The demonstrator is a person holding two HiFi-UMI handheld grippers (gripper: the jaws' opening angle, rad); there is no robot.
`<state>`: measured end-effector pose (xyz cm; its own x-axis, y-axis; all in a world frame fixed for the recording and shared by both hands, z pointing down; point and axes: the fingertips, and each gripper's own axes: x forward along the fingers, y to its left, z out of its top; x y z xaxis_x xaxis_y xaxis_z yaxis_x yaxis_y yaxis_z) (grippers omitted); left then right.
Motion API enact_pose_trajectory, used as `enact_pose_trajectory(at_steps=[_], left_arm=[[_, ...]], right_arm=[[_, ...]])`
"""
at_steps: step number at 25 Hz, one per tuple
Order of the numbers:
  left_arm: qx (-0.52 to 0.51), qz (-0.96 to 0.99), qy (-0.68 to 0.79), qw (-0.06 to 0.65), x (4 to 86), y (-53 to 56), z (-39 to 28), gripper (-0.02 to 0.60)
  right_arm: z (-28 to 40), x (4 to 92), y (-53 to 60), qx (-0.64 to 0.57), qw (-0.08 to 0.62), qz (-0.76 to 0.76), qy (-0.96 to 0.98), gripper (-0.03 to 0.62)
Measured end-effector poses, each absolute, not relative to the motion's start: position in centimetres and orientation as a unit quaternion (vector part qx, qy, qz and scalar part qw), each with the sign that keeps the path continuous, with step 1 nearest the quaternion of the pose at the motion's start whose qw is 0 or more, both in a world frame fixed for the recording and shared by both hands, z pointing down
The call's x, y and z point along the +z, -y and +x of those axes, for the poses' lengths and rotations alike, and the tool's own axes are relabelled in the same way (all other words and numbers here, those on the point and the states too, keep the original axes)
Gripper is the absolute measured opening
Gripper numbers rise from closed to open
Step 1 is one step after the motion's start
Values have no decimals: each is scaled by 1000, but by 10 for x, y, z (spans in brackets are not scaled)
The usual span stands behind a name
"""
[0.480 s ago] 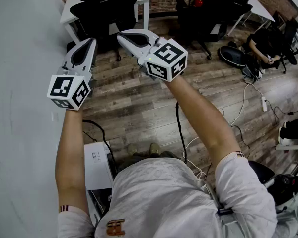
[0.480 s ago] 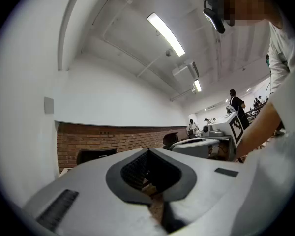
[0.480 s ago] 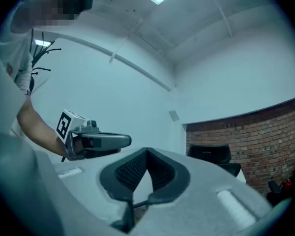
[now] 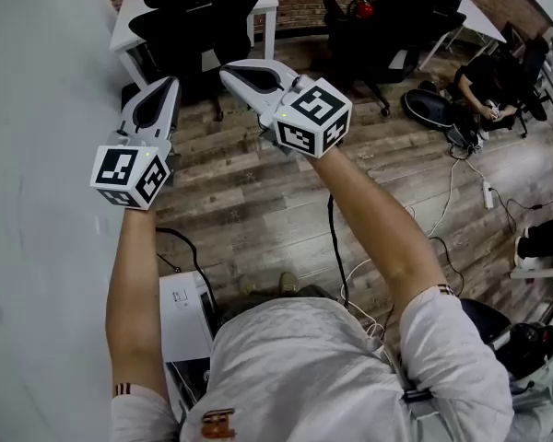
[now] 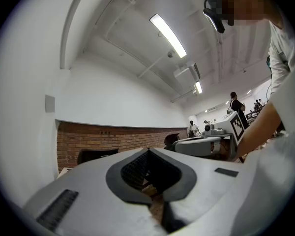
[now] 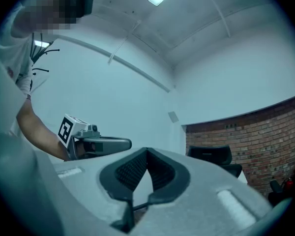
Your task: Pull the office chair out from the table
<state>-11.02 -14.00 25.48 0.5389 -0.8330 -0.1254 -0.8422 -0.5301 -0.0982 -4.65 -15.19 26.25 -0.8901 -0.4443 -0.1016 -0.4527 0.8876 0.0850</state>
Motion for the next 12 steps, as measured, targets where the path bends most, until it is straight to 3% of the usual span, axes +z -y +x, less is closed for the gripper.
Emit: enact_pose_trajectory(at_steps=[12], left_arm=[[43, -881, -463, 81, 245, 160, -158, 0]], right_arm=[[-77, 258, 173, 64, 26, -261, -963, 2]])
